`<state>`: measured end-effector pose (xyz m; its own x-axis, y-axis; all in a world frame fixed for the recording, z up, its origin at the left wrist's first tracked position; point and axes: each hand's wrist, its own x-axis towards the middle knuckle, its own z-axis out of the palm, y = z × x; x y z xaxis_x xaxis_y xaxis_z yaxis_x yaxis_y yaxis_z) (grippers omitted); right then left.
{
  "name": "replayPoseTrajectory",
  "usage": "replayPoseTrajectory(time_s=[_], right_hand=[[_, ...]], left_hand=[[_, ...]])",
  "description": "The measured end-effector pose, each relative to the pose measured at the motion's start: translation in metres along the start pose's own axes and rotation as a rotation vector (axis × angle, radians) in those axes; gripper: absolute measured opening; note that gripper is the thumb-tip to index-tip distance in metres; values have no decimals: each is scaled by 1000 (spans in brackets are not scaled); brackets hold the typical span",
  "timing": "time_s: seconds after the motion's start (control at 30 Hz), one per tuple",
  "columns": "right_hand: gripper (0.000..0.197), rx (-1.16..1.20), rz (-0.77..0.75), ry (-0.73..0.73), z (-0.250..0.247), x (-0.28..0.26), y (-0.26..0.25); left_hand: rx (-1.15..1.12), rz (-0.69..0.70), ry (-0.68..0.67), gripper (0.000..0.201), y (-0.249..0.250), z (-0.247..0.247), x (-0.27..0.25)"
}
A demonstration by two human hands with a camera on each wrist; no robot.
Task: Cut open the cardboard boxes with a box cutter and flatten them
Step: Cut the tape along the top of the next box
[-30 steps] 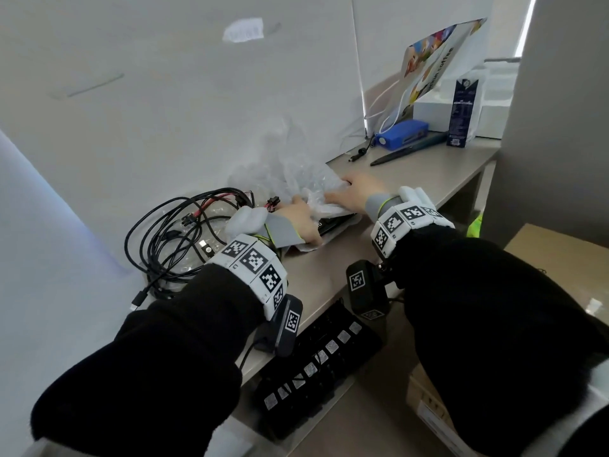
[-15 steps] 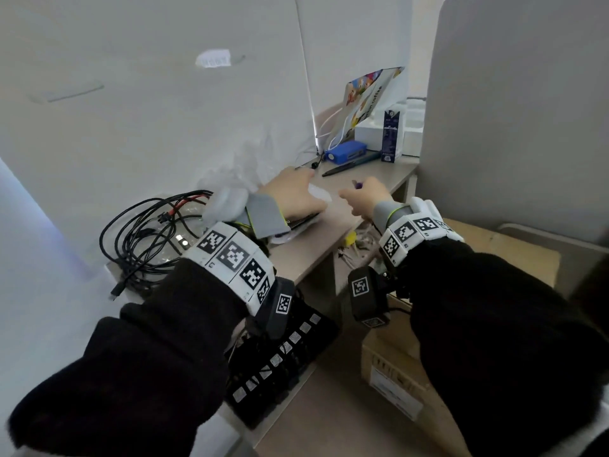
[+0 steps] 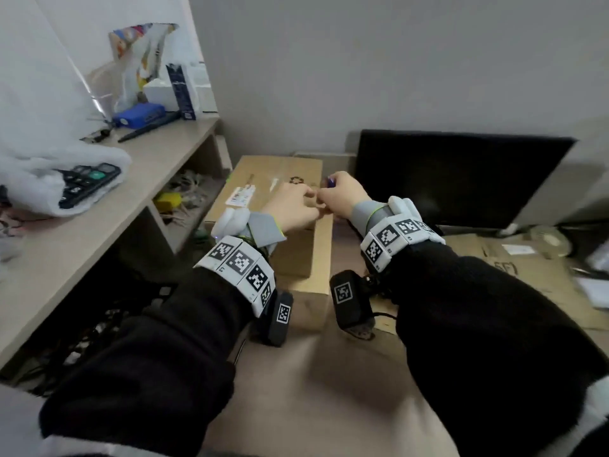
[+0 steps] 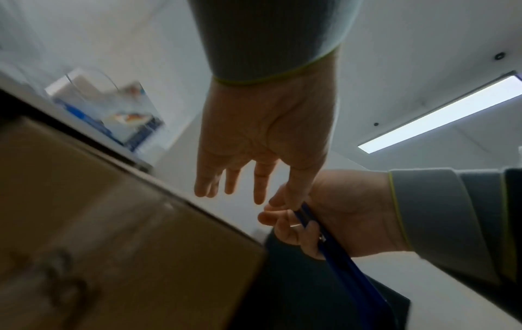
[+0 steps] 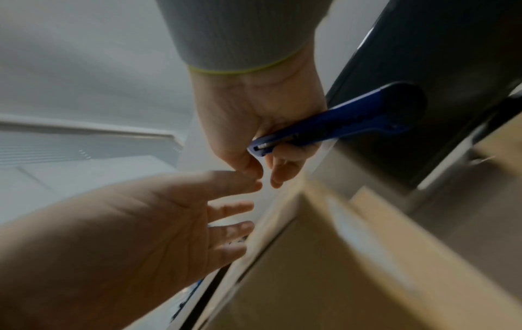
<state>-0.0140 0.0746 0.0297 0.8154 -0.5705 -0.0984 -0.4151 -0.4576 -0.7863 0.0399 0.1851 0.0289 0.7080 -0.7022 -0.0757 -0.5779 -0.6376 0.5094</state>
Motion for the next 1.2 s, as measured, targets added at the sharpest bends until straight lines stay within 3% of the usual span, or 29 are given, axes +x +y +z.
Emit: replayPoseTrajectory(time_s=[0.1,0.23,0.37,0.67,0.77,0.83,0.9,1.0,1.2], right_hand=[[10,-13,112,59,-29,-19,53],[12,11,278,126,-72,-49,117],[14,27,387,212,-103,-72,168],[30,3,582,210,-138,-83,262],[36,21,635,161,-134,-80,289],[42,40,656,163,-132,-79,308],[31,72,651,151,-131,-81,315],[26,69,664,15,-128,-83,324],[20,172,533,-104,-121,-81,323]], left_hand=[[77,68,-90,68,30,44,3],[55,227,-99,51,72,92,2],[86,341,-335,57,103,133,-2],[118,263,-782,81,130,221,10],[164,208,-891,64,136,255,5],[186,158,-912,59,137,271,-1],[199,120,-892,65,133,281,-3],[194,50,-872,73,129,296,-6],[116,-23,-855,81,123,323,-17]])
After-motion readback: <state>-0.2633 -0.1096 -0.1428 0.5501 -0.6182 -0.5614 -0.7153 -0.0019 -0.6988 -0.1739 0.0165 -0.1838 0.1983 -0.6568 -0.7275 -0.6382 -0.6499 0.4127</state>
